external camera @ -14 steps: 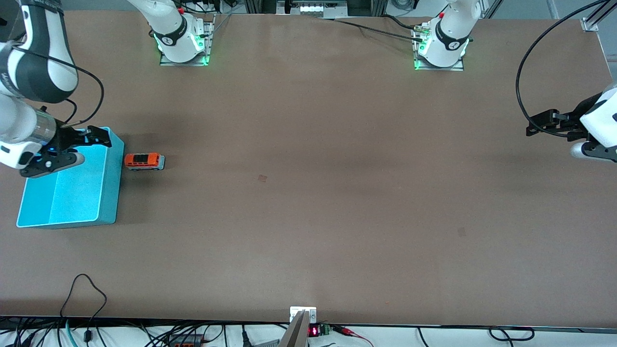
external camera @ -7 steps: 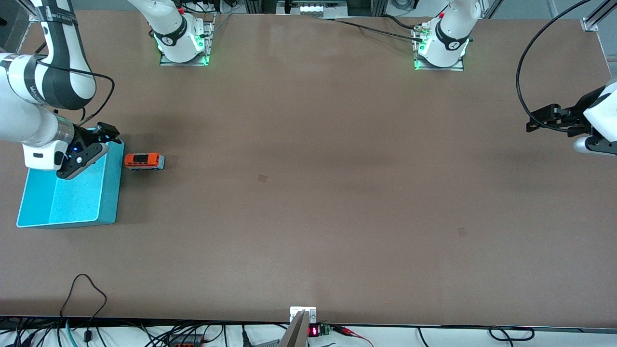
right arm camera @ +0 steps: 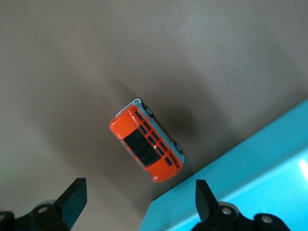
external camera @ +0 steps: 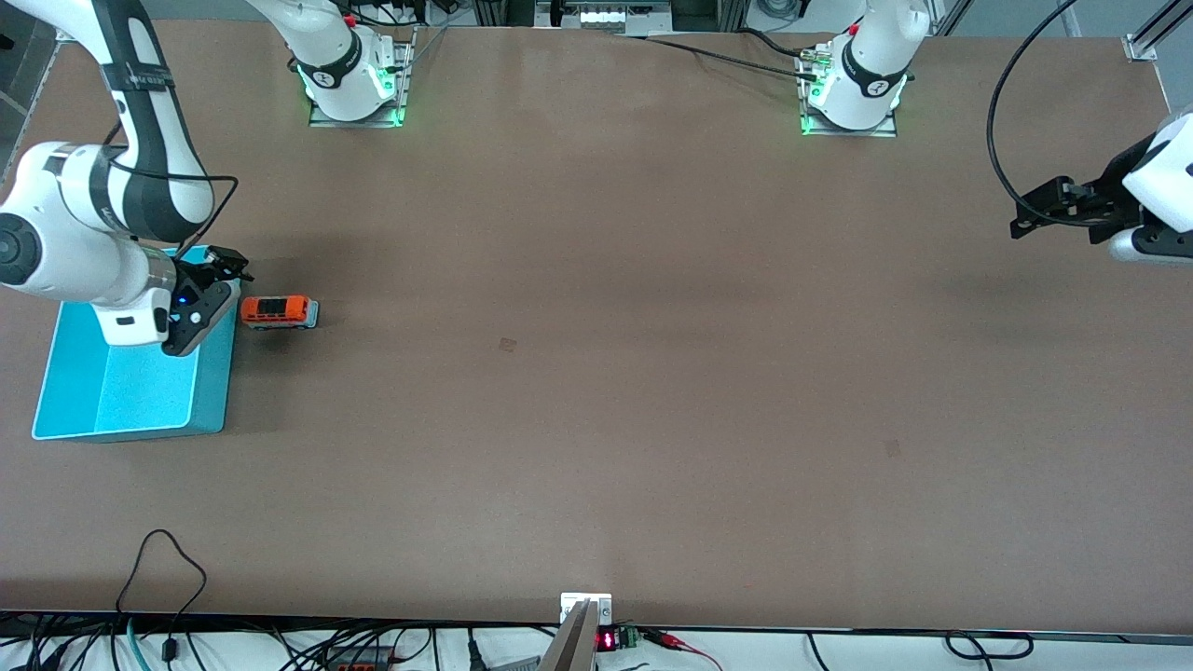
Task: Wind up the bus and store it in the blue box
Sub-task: 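Lower the right gripper onto the car and close it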
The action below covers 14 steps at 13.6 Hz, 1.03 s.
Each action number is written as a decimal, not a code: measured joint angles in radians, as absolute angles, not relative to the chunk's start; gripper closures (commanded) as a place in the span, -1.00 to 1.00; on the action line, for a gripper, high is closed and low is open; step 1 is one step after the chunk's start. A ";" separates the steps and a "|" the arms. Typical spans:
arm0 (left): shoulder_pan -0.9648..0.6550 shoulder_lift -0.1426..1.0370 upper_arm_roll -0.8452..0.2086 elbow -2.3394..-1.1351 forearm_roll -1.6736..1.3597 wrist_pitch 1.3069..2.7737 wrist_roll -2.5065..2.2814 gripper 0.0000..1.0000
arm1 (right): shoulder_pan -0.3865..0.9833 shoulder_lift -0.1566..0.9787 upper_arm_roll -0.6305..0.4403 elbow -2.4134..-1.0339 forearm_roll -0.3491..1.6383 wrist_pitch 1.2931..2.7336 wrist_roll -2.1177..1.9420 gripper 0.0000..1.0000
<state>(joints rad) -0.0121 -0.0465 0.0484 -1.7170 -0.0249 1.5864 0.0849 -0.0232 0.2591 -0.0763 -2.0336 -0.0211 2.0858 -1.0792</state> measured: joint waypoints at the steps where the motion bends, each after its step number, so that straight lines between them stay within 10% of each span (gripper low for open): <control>1: -0.016 -0.058 0.048 -1.730 -0.025 1.588 0.085 -1.00 | -0.025 0.266 -0.077 -2.061 -0.021 2.134 -1.147 -1.00; 14: 0.020 -0.037 0.003 -1.705 -0.025 1.594 0.140 -1.00 | -0.024 0.345 -0.059 -2.235 -0.021 2.477 -1.386 -1.00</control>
<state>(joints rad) 0.0204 -0.0365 0.0028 -1.7045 -0.0249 1.5943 0.1405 -0.0236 0.3450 -0.0587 -2.2354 -0.0212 2.4773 -1.3859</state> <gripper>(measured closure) 0.000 0.000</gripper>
